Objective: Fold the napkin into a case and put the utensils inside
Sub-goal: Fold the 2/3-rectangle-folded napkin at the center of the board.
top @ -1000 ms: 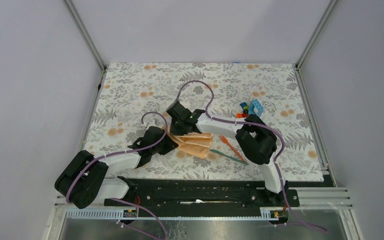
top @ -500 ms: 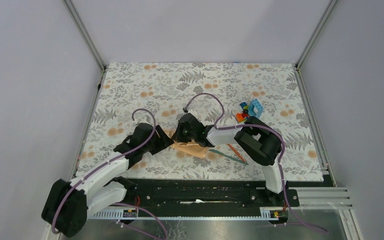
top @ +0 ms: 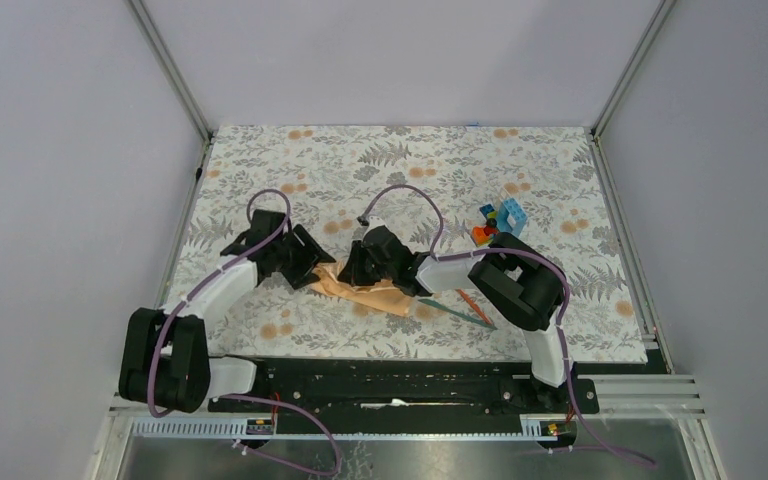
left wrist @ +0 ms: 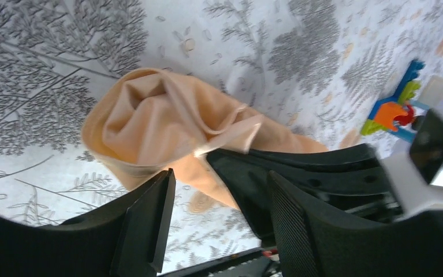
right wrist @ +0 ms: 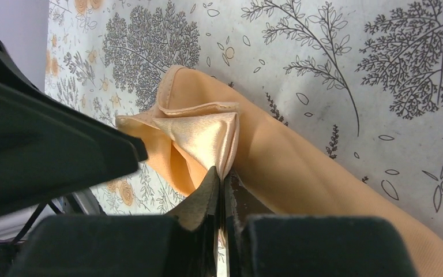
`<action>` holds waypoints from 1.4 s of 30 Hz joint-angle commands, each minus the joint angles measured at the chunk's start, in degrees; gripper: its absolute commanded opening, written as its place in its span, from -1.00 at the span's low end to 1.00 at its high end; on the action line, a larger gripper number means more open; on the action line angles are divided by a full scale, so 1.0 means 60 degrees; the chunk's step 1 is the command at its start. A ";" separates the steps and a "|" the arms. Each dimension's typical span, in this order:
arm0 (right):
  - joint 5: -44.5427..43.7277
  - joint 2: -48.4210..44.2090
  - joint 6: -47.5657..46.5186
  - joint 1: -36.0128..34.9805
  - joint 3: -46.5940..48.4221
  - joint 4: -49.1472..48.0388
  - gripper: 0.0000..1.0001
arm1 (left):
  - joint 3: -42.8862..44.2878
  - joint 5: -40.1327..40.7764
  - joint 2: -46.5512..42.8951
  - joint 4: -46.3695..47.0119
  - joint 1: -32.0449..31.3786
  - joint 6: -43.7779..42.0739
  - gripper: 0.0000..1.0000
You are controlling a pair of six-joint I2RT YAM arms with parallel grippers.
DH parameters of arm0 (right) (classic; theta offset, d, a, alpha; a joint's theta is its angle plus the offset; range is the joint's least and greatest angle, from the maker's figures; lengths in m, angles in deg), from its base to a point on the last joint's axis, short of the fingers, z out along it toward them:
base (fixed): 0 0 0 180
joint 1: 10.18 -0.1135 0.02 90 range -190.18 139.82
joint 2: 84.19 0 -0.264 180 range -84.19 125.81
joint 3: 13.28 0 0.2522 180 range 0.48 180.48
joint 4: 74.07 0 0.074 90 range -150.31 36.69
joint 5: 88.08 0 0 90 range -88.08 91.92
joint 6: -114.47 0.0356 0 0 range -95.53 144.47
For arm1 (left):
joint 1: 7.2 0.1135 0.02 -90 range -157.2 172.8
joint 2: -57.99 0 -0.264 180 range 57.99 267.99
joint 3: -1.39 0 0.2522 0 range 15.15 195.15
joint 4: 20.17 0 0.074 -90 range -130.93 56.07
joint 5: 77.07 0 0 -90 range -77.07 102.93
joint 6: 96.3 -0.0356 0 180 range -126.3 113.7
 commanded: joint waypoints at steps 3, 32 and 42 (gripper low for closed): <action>0.0029 -0.0353 -0.0745 0.0050 0.0408 -0.0006 -1.00 | 0.1433 0.0094 0.0124 -0.1102 0.0035 0.1894 0.47; 0.0202 -0.0489 -0.1335 0.0010 0.0379 -0.0214 -1.00 | 0.4011 -0.0181 0.4088 -0.3967 -0.0077 0.3974 0.19; 0.0396 -0.0380 -0.1858 -0.0027 0.0767 0.0035 -1.00 | 0.4862 0.0864 0.4932 -0.5499 -0.0258 0.2667 0.46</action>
